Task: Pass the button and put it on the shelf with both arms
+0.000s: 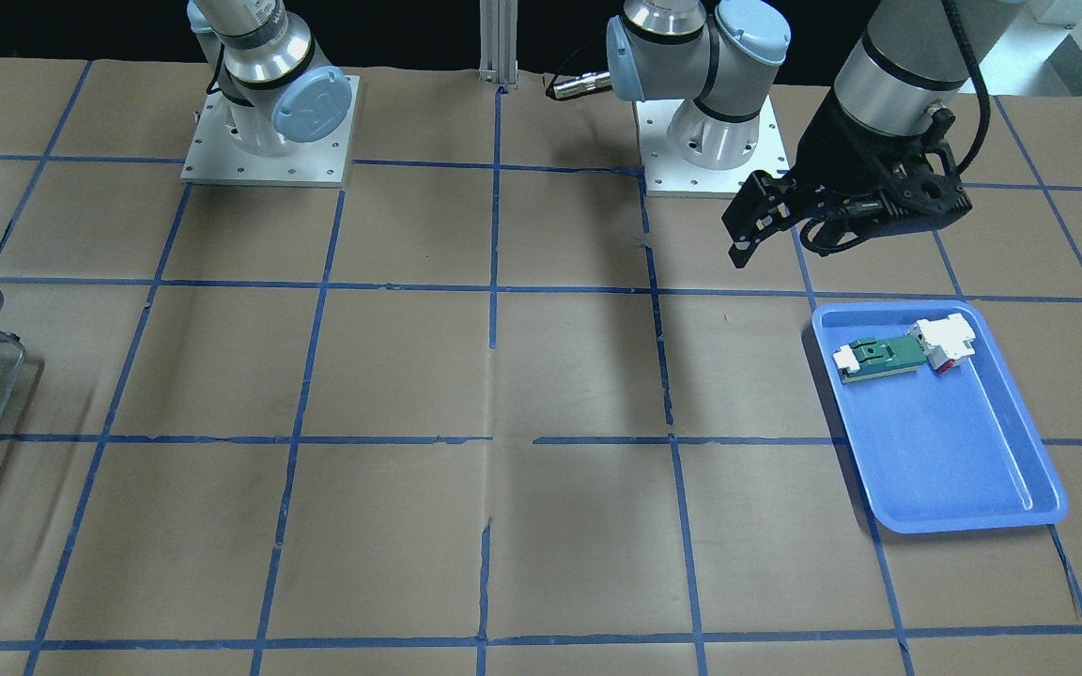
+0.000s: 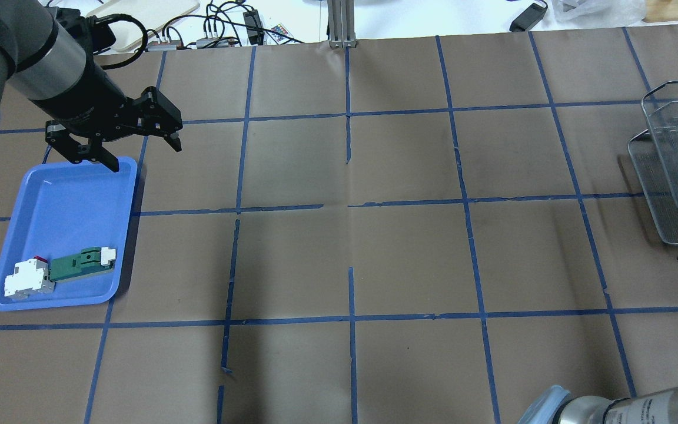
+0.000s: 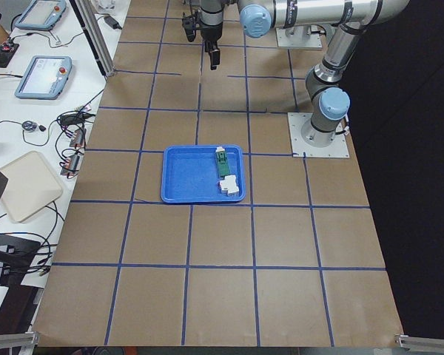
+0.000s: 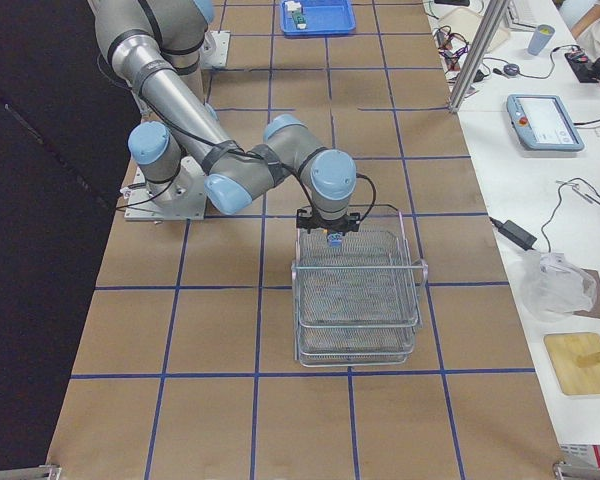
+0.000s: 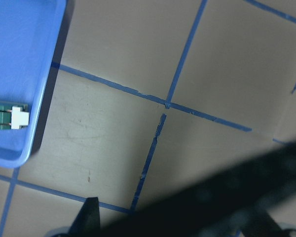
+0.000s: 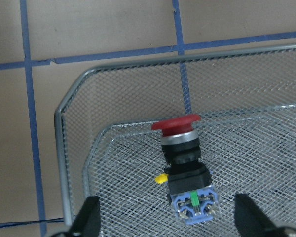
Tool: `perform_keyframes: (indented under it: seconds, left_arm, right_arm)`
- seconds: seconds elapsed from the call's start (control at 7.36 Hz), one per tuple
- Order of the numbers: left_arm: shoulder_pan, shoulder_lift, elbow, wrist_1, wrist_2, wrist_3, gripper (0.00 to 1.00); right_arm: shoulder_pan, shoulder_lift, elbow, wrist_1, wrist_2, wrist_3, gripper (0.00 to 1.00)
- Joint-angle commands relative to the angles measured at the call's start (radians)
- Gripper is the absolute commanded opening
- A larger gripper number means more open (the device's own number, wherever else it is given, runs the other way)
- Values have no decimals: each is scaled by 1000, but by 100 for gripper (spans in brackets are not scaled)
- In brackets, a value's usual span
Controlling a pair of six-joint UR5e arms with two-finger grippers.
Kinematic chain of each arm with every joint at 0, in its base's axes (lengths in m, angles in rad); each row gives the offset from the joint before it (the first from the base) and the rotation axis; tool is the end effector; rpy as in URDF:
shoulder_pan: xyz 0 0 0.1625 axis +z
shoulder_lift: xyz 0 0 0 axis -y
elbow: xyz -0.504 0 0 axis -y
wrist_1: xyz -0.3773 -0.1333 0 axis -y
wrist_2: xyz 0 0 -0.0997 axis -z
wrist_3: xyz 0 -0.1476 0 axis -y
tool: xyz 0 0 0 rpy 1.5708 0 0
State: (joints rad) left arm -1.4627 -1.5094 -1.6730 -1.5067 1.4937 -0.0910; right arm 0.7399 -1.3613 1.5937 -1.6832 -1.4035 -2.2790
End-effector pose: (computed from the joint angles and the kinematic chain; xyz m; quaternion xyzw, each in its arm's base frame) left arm -0.0954 -0.4621 0.5054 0.0989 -0.9943 0.0120 0.0384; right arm -0.3024 -0.4898 0.4122 -0.6552 0.7485 -0.0824 0.0611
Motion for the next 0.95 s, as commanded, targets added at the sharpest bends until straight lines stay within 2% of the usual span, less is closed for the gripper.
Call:
perform_keyframes:
  seconds: [0.0,0.27,0.54,0.68,0.81]
  left_arm:
    - [-1,24,-13,-42,7,121,100]
    - [-1,60,-22,-86,13,238,100]
    - [-1,67,-28,-84,40,240,100]
    - [-1,66,-28,-83,69,240,100]
    - [-1,66,-27,-80,72,240,100]
  right_arm:
    - [127,-153,5,113,0,257,100]
    - [392,-275,18,175,1,725,100]
    - [656,-283,5,131,-11,1148,100]
    - [737,-277,2,31,-26,1253,100]
    - [739,-257,9,23,-53,1295,100]
